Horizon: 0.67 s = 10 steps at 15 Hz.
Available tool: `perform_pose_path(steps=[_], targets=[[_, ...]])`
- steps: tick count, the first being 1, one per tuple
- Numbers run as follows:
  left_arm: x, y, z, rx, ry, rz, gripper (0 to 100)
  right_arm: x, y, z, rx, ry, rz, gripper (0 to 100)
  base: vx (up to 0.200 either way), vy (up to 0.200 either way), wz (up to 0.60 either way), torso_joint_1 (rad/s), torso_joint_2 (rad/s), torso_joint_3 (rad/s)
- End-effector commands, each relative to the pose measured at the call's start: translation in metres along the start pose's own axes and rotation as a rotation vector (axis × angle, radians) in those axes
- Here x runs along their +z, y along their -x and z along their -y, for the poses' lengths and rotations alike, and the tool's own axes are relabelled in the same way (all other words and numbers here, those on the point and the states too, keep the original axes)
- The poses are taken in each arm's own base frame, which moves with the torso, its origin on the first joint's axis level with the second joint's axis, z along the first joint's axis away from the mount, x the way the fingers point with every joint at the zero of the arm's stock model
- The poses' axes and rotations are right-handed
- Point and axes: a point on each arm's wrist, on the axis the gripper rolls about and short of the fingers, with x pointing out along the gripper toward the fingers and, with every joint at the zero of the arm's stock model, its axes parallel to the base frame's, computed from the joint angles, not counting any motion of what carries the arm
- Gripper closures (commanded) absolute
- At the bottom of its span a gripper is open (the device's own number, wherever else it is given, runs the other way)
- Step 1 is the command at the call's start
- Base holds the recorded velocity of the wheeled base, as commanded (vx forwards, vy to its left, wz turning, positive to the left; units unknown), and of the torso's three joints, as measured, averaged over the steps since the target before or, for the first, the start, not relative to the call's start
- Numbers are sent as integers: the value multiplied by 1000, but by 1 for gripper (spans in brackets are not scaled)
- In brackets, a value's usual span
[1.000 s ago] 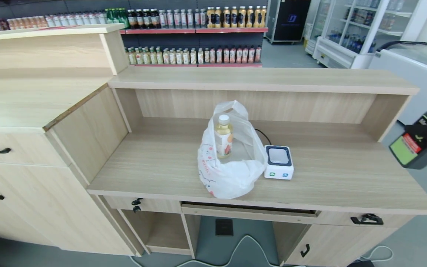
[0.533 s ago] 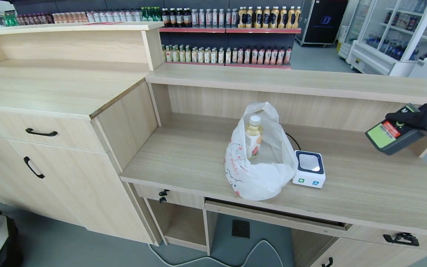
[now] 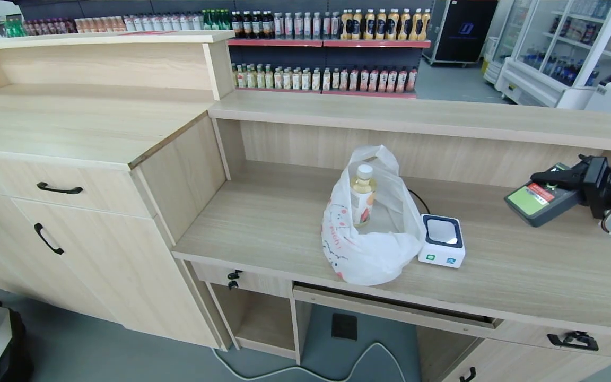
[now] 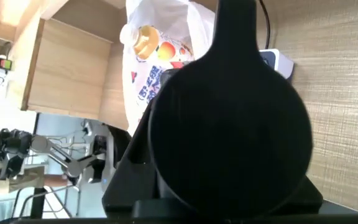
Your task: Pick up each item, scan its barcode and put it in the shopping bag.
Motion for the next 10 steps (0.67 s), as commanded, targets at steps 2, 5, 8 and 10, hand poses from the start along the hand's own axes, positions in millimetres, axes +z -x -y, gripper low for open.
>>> perform_pose_path(steps=[2,5,8,10], targets=[[0,0,0,1,0,0,0,-4,-24,18,9,-21,-50,100,0,0,0,0,0,0],[0,0,0,1,0,0,0,-13,-39,22,22,59,-92,100,0,0,0,0,0,0],[0,0,0,-1,0,0,0,-16,-55,21,54,124,-106,100,0,0,0,0,0,0],[0,0,0,-1,0,0,0,-16,-60,18,86,200,-110,100,0,0,0,0,0,0]])
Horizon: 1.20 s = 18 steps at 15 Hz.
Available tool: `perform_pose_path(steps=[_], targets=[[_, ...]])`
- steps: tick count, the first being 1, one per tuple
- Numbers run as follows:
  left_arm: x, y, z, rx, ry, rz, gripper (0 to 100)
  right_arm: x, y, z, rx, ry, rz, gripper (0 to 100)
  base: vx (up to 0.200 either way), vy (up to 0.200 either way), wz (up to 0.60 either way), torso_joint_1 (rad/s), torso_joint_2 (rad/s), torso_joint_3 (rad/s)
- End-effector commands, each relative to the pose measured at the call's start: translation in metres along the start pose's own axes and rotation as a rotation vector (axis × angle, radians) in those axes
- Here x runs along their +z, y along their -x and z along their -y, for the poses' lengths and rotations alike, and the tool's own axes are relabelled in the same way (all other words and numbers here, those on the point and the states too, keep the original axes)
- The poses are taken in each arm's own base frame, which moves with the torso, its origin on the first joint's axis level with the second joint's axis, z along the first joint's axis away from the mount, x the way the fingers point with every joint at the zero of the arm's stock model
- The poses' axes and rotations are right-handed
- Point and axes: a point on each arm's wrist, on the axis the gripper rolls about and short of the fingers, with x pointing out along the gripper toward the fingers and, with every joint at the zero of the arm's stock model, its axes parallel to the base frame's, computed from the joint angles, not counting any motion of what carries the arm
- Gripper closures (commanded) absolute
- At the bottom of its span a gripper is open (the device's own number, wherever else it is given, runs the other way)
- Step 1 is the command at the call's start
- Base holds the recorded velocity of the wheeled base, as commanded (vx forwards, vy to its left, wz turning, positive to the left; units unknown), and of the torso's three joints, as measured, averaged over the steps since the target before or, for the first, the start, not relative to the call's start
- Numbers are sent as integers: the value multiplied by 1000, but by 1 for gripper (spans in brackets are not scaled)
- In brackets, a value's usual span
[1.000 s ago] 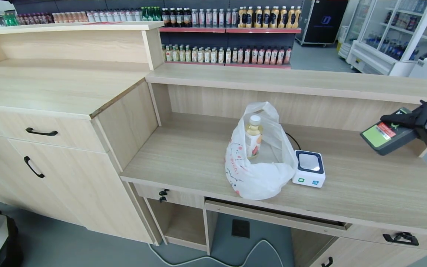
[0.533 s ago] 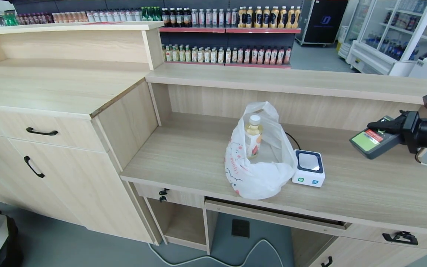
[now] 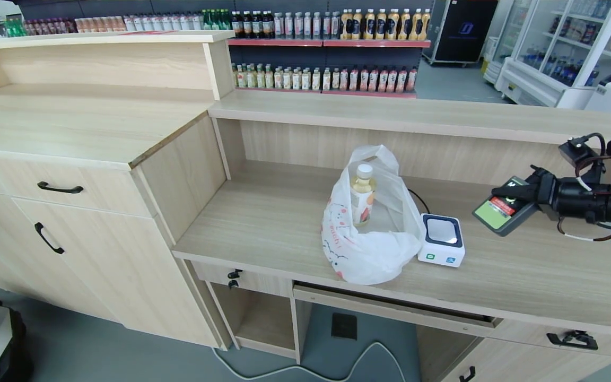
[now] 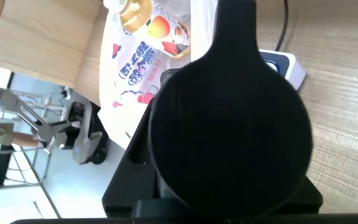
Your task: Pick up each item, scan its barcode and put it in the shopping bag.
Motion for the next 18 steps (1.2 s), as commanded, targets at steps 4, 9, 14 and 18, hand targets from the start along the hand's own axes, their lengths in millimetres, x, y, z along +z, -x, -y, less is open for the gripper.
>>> perform_pose_path(steps=[4,9,14,18], targets=[[0,0,0,1,0,0,0,-8,-18,9,22,45,-37,100,0,0,0,0,0,0],[0,0,0,1,0,0,0,-7,-29,16,45,61,-44,100,0,0,0,0,0,0],[0,0,0,1,0,0,0,-8,-38,18,52,117,-54,100,0,0,0,0,0,0],[0,0,0,1,0,0,0,-13,-44,26,13,161,-65,100,0,0,0,0,0,0]])
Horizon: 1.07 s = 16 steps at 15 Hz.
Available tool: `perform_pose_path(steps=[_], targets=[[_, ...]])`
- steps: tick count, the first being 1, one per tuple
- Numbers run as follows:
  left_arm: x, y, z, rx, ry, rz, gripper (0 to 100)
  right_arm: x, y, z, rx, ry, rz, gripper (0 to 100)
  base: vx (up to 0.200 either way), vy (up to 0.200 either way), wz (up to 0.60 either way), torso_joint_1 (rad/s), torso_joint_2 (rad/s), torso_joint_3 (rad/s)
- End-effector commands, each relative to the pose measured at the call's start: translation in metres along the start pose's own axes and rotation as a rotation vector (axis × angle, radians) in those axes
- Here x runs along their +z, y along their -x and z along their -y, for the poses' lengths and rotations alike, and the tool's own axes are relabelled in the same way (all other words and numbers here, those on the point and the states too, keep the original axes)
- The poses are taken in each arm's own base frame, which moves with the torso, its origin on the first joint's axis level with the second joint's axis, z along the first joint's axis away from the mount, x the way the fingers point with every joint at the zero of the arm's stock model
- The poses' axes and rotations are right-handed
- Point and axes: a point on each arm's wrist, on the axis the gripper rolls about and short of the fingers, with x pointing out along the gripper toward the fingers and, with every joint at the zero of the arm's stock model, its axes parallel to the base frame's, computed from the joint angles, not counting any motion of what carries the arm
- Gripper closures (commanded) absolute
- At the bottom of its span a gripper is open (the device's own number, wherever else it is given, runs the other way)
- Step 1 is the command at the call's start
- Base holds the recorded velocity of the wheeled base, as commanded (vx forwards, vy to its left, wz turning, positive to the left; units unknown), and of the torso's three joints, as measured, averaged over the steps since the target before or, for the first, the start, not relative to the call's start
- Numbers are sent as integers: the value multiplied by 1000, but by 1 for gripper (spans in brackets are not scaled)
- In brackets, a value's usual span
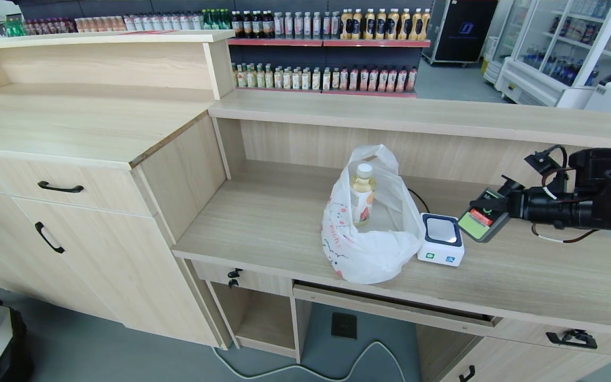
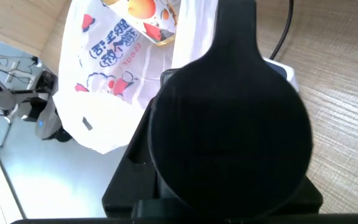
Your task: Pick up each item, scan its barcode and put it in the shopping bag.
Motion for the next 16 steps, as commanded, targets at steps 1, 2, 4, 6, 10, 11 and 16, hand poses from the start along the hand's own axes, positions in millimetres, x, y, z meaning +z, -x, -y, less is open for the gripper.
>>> perform_pose_path(steps=[1,2,4,6,10,11,16], targets=[[0,0,0,1,0,0,0,-4,-4,4,0,-4,-11,100,0,0,0,0,0,0],[0,0,0,1,0,0,0,-5,-5,5,0,-2,-12,100,0,0,0,0,0,0],[0,0,0,1,0,0,0,-3,-5,5,6,-2,-8,100,0,0,0,0,0,0],[0,0,0,1,0,0,0,-2,-7,4,11,0,-7,100,0,0,0,0,0,0],[0,0,0,1,0,0,0,-3,-19,4,46,7,-16,100,0,0,0,0,0,0],[0,0,0,1,0,0,0,-3,-21,3,50,6,-20,100,0,0,0,0,0,0],[0,0,0,1,0,0,0,-2,-36,2,73,23,-22,100,0,0,0,0,0,0]])
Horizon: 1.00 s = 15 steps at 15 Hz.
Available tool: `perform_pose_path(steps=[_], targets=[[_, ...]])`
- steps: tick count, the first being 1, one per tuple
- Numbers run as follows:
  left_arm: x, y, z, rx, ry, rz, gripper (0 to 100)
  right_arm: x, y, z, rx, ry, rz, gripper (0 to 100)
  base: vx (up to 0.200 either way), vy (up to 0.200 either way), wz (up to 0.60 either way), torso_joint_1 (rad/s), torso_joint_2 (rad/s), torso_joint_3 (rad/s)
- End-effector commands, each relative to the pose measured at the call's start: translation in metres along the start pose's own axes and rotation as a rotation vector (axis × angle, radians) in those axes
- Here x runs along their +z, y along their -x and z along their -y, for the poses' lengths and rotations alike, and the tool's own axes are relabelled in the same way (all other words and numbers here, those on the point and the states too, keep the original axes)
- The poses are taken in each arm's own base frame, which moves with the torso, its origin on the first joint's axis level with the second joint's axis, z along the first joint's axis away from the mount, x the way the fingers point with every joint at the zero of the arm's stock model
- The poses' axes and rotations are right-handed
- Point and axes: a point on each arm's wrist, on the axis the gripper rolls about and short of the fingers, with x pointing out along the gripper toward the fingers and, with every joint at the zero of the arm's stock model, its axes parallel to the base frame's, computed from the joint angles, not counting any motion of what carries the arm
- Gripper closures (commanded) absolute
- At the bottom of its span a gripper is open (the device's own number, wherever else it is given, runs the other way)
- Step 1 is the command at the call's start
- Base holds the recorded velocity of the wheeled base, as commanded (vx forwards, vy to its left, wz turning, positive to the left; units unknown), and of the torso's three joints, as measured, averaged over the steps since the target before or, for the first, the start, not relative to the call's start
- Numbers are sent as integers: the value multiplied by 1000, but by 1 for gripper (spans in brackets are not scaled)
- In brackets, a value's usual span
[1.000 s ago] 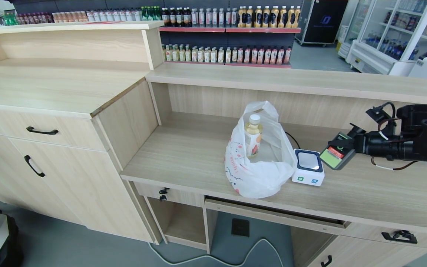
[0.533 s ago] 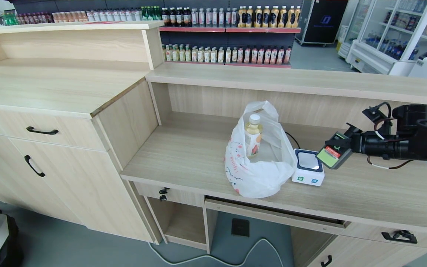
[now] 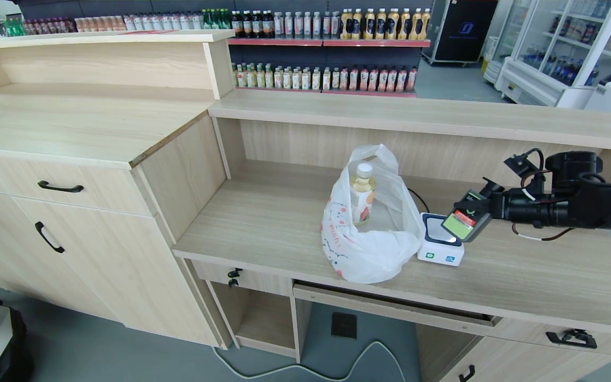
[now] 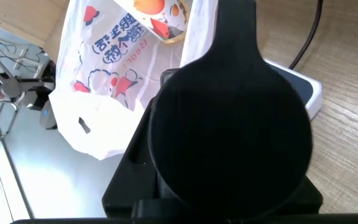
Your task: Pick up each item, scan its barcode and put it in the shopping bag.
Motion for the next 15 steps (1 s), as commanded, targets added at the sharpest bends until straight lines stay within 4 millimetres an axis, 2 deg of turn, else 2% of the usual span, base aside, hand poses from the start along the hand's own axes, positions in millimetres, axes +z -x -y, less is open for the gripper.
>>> perform_pose_path(steps=[1,4,15], targets=[[0,0,0,1,0,0,0,1,-7,0,11,5,-2,100,0,0,0,0,0,0],[0,0,0,1,0,0,0,3,-15,-1,23,20,0,100,0,0,0,0,0,0],[0,0,0,1,0,0,0,3,-25,3,26,33,-1,100,0,0,0,0,0,0]])
